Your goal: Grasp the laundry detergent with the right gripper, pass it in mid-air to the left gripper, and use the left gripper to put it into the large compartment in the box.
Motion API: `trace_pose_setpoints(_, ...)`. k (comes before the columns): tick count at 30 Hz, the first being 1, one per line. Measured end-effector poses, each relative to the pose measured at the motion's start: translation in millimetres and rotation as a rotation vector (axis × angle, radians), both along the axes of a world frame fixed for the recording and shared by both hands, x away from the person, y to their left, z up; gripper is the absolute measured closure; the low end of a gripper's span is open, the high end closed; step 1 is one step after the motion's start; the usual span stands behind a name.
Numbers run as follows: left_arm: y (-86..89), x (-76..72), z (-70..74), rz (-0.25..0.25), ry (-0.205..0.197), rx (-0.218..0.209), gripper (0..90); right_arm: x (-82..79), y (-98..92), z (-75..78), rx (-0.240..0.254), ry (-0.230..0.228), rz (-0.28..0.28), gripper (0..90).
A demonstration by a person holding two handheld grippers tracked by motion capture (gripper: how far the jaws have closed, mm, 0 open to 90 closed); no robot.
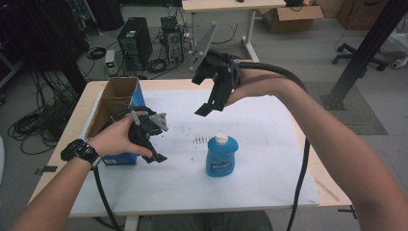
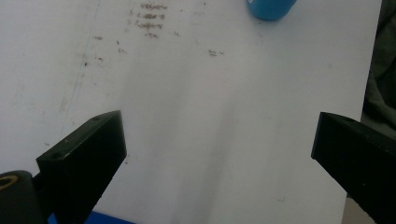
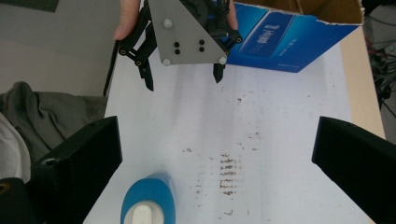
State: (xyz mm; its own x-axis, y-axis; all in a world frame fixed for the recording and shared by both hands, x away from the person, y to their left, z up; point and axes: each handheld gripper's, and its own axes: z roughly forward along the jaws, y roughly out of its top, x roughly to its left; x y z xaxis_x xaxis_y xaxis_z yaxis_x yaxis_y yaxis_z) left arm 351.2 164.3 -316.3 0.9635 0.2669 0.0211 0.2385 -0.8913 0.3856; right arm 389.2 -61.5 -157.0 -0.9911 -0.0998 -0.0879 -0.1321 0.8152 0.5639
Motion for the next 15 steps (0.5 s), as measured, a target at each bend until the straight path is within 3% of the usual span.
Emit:
trace_pose_setpoints(8,1.7,-0.6,0.9,0.008,-0.008,-0.014,3.8,2.2,-31.5,2.0,0.101,0.018,-0.034,1.5)
trace_pose_setpoints(15,1.7,-2.6,2.5,0.008,0.003,-0.027,3.8,0.5,-61.5,-9.4,0.188,0.039,-0.054,1.6)
